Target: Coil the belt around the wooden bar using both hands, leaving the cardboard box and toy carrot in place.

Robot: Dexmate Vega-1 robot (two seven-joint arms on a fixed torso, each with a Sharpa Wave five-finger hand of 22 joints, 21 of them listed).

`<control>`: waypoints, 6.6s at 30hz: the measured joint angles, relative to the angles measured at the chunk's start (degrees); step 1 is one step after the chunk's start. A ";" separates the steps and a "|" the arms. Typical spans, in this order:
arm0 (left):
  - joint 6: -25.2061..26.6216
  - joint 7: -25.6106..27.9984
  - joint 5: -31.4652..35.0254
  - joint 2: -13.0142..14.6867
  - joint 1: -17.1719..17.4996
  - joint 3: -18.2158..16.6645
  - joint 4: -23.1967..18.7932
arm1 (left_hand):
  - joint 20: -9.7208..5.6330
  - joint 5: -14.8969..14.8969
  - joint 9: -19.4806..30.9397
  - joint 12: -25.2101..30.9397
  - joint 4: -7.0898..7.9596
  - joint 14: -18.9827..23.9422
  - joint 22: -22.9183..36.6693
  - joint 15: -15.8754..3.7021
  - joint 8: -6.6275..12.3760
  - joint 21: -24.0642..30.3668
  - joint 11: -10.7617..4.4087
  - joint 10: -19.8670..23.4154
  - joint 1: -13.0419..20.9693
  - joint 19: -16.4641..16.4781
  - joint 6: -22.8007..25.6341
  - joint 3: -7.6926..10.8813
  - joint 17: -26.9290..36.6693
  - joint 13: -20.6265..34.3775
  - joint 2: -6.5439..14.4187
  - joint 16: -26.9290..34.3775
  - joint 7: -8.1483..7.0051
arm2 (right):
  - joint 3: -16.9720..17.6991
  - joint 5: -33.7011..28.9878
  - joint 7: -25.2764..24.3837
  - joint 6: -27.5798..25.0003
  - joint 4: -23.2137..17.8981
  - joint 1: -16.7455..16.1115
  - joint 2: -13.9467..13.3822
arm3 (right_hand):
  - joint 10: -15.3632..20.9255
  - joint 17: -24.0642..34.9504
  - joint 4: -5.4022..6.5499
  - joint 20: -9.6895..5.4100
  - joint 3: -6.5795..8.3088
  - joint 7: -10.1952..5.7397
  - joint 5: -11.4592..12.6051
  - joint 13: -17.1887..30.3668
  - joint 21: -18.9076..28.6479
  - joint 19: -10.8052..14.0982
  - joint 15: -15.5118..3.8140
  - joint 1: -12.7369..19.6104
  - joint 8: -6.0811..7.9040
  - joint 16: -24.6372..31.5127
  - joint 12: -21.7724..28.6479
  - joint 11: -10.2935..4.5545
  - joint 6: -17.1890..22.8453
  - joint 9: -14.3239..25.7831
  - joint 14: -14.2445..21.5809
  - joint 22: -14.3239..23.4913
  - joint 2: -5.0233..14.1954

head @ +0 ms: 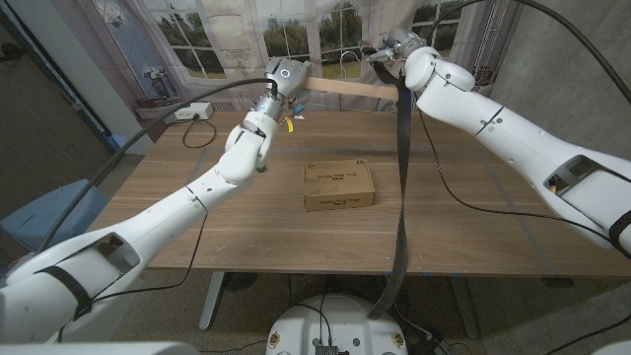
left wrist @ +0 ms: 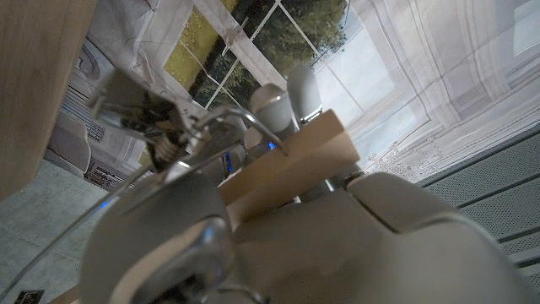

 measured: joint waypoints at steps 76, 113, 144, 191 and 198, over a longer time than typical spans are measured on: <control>5.82 6.16 -10.59 -7.44 -9.52 8.39 10.60 | 0.00 -1.13 -0.62 0.00 0.00 0.32 0.28 0.10 1.67 0.22 -0.17 0.17 -0.09 0.41 -0.50 0.00 0.27 0.16 0.55 1.10 0.12 | 26.06 23.79 -18.43 20.64 -2.95 -22.17 -0.52 | -39.84 -42.50 7.60 14.52 -7.94 -3.28 -4.12 -16.08 -22.73 -24.76 14.02 -40.24 -13.14 -48.83 -31.93 7.01 -35.87 -0.61 -47.61 -0.53 -3.00; 10.65 6.23 -9.97 -9.81 -10.33 8.85 12.07 | 0.00 -1.12 -1.06 0.00 0.00 0.31 0.41 0.11 2.30 0.22 -0.28 0.32 -0.04 0.41 -0.65 0.00 0.06 0.15 0.55 1.55 -0.04 | 33.37 35.23 -22.62 16.54 -17.07 -46.07 -10.32 | -4.90 -35.86 6.03 12.21 -15.85 3.46 1.37 -9.99 -22.43 4.90 8.21 -43.26 -4.89 -27.73 -11.80 7.39 -5.67 2.59 -8.55 0.40 -4.64; 12.39 6.33 -10.27 -11.15 -12.40 11.02 13.86 | 0.00 -1.50 -1.39 0.00 0.00 0.21 0.43 0.21 3.14 0.22 -0.39 0.40 0.38 0.41 -1.18 0.00 0.17 0.15 0.42 1.55 0.05 | 28.52 46.82 18.27 46.04 -0.29 -43.69 -16.33 | -19.26 -44.85 0.50 12.70 -19.79 2.45 7.44 -15.75 -31.18 -4.51 9.95 -29.43 -11.47 -39.51 -24.34 7.74 -17.23 0.18 -25.73 0.16 -2.36; 11.51 5.77 -9.50 -9.89 -10.66 10.35 9.68 | 0.00 -1.50 -1.96 0.00 0.00 0.20 0.43 0.22 3.62 0.22 -0.62 0.40 0.08 0.41 -1.23 0.00 0.05 0.13 0.39 1.55 -0.01 | 24.48 30.65 0.54 41.01 -4.08 -40.67 -16.70 | 16.40 -29.05 -1.08 -0.17 12.74 -2.07 -5.05 -7.90 -6.96 4.76 -0.86 5.11 -4.88 -23.74 -8.13 -2.13 8.63 4.81 9.67 2.38 6.33; 9.37 5.71 -11.53 -8.74 -9.32 8.51 7.21 | -0.01 -1.50 -2.13 0.00 0.00 0.20 0.42 0.22 3.99 0.22 -0.61 0.40 0.09 0.41 -1.24 0.00 0.04 0.13 0.40 1.55 -0.03 | 23.15 25.71 -3.24 40.73 -1.95 -38.12 -14.30 | 16.40 -27.91 -1.08 -0.14 12.74 -2.08 -5.05 -7.00 -6.53 4.23 -0.86 5.18 -4.89 -23.74 -7.68 -2.13 8.64 5.43 9.67 2.09 6.26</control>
